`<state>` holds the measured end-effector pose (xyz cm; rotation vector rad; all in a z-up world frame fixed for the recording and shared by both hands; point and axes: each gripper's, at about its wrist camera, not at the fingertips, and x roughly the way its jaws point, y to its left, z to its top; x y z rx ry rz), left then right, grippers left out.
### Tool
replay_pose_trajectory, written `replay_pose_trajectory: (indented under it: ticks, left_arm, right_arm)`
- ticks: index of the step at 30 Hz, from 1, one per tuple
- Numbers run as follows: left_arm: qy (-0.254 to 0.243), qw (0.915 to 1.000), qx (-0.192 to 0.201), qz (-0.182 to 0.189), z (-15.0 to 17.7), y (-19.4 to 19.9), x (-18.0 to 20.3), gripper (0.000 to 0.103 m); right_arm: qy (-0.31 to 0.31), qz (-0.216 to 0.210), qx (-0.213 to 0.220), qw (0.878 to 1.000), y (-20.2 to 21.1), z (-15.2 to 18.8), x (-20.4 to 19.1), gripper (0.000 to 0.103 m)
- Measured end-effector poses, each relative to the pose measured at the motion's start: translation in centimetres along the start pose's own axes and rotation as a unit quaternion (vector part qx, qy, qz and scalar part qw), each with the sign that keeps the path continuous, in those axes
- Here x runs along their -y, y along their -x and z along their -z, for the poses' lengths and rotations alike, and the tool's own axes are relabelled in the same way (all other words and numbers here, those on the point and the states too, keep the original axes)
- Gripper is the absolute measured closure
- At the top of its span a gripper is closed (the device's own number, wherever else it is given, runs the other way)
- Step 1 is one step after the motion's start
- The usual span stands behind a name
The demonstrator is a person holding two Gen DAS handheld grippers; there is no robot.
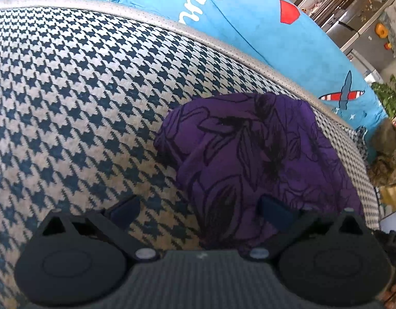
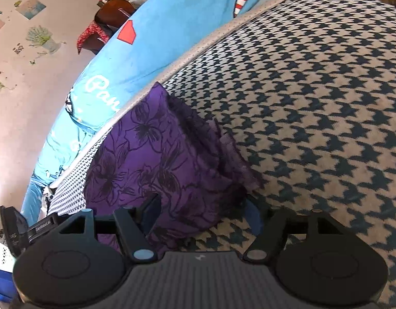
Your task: Fold clothes
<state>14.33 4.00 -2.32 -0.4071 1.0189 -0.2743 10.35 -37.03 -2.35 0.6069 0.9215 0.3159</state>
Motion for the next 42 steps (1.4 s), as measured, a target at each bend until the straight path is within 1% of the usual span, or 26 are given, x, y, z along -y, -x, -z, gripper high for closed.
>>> replay_pose_trajectory:
  ticks: [5,9,14,18,20,22,24,26,28,33,37,39,40,42]
  left_arm:
    - [-0.005,0.9999,-0.002,0.013,-0.9,-1.3,0.7,0.0]
    - [-0.009,0.9997,-0.004,0.024,-1.7,-2.4,1.2,0.0]
    - [-0.035,0.9991,-0.006,0.024,-2.9,-4.3,3.2,0.0]
    - [-0.056,0.9983,-0.006,0.015,-2.8,-4.9,4.6,0.0]
    - [-0.063,0.9979,-0.006,0.01,-2.8,-5.0,5.0,0.0]
    - [-0.068,0.9976,-0.005,0.01,-2.9,-5.3,5.5,0.0]
    - [-0.075,0.9971,-0.003,0.009,-2.7,-5.1,5.7,0.001]
    - [-0.083,0.9965,0.0,0.006,-2.5,-4.9,6.0,0.001]
    - [-0.091,0.9959,0.004,0.002,-2.3,-4.9,6.5,0.001]
    - [-0.095,0.9953,0.014,0.012,-1.8,-3.7,7.1,0.008]
    - [-0.11,0.9937,0.02,0.011,-1.2,-2.8,7.1,0.008]
    - [-0.11,0.9939,0.009,0.003,-1.2,-3.4,7.0,0.007]
    - [-0.108,0.9942,0.003,0.0,-1.1,-3.7,7.0,0.005]
    - [-0.108,0.9941,0.004,0.0,-1.0,-4.1,7.1,0.003]
  right_arm:
    - [-0.022,-0.018,0.001,1.0,-0.8,-0.5,0.4,0.032]
    - [-0.021,-0.03,-0.002,0.999,-1.3,-0.7,0.2,0.032]
    - [-0.006,-0.038,-0.008,0.999,-2.4,-1.0,-0.6,0.032]
    - [0.007,-0.046,-0.009,0.999,-3.4,-1.2,-1.3,0.032]
    - [0.017,-0.049,-0.011,0.999,-4.0,-1.3,-1.7,0.034]
    - [0.029,-0.055,-0.017,0.998,-4.8,-1.3,-2.3,0.045]
    - [0.036,-0.06,-0.022,0.997,-5.5,-1.4,-2.7,0.047]
    - [0.044,-0.059,-0.021,0.997,-6.1,-1.5,-3.2,0.051]
    - [0.05,-0.056,-0.019,0.997,-6.4,-1.5,-3.5,0.053]
    - [0.087,-0.033,-0.014,0.996,-6.7,-1.2,-5.0,0.057]
    - [0.099,-0.025,-0.01,0.995,-6.6,-1.2,-5.4,0.06]
    - [0.107,-0.024,-0.009,0.994,-6.4,-1.1,-5.4,0.061]
    - [0.108,-0.022,-0.009,0.994,-6.4,-1.1,-5.4,0.061]
    - [0.108,-0.019,-0.011,0.994,-6.5,-1.1,-5.3,0.061]
